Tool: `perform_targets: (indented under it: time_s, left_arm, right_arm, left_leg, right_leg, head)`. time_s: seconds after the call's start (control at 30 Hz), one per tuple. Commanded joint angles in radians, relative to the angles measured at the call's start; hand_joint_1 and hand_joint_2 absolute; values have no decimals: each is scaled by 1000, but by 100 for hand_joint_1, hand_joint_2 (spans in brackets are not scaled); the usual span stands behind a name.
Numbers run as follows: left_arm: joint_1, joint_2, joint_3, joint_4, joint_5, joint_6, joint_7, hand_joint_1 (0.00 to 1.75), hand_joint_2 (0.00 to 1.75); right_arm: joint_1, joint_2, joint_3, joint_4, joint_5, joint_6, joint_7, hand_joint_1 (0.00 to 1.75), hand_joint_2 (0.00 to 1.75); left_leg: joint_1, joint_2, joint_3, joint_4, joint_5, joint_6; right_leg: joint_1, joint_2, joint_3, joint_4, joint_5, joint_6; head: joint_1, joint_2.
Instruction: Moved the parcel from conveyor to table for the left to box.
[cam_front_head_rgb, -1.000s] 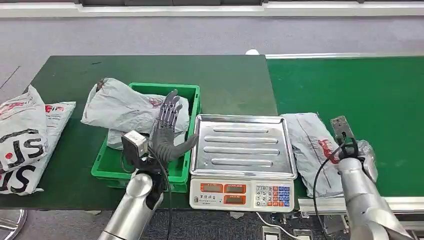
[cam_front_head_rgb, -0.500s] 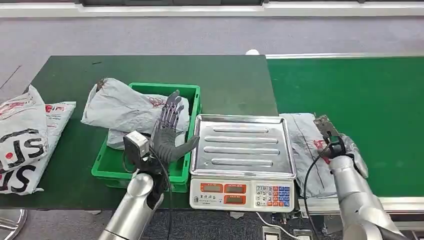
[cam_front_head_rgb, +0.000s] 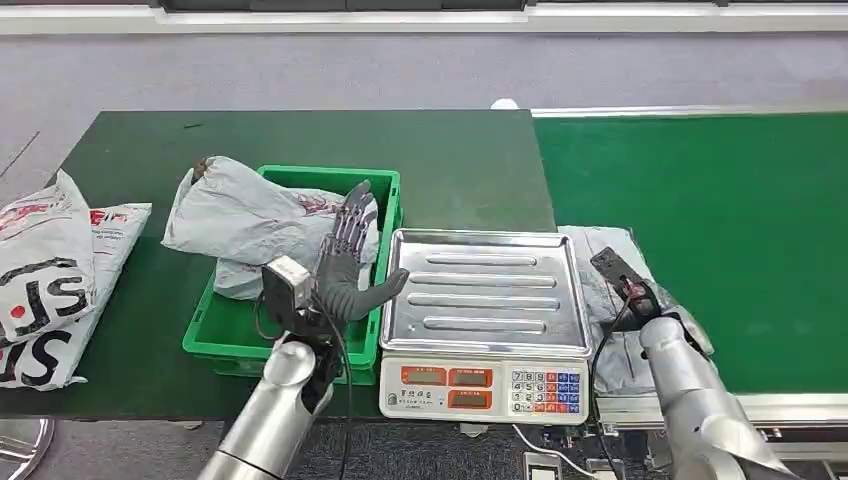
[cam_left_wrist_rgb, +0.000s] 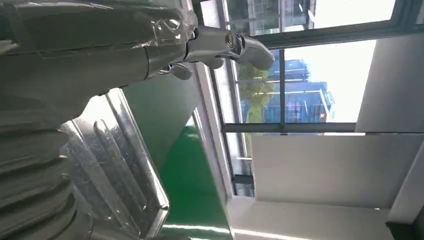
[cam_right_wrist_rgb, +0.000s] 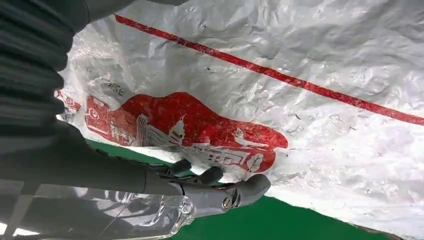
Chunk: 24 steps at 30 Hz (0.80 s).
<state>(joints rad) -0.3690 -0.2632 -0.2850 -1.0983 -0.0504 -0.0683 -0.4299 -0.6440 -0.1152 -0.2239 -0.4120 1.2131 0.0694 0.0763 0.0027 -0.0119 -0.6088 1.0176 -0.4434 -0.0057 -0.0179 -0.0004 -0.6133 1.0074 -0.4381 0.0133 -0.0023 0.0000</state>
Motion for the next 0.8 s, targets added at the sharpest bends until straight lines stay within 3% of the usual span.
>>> perform_targets:
  time_s: [0.03,0.13,0.17,0.2,0.7,0.8]
  left_arm:
    - [-43,1,41,76,-9,2,9,0,175]
    - [-43,1,34,83,-11,3,11,0,175]
    - [-43,1,32,85,-11,4,11,0,175]
    - [-39,3,30,84,-10,6,11,0,175]
    - [-9,18,22,34,-5,6,18,0,175]
    - [29,29,33,-16,-1,16,16,0,175]
  right_arm:
    - [-15,6,89,49,-21,64,5,0,175]
    - [-3,-7,106,63,-31,113,7,0,175]
    - [0,-10,111,64,-34,118,4,134,175]
    - [2,-14,116,65,-39,120,-4,175,175]
    - [-18,0,155,59,-55,137,4,175,175]
    - [-35,15,156,16,-61,-16,-20,175,175]
  left_leg:
    - [0,2,2,-1,-1,0]
    - [1,1,2,-1,0,0]
    - [1,2,4,-2,0,0]
    - [1,1,3,-1,0,0]
    - [1,4,5,-2,-1,0]
    - [0,4,4,-2,-1,0]
  right_leg:
    - [1,2,2,-1,0,-1]
    - [1,1,2,-1,0,-1]
    - [1,1,3,-2,0,-1]
    - [1,0,2,-1,0,-1]
    - [1,3,4,-3,0,-1]
    - [0,3,2,-1,0,-1]
  head:
    - [0,0]
    - [0,0]
    - [0,0]
    - [0,0]
    - [0,0]
    - [0,0]
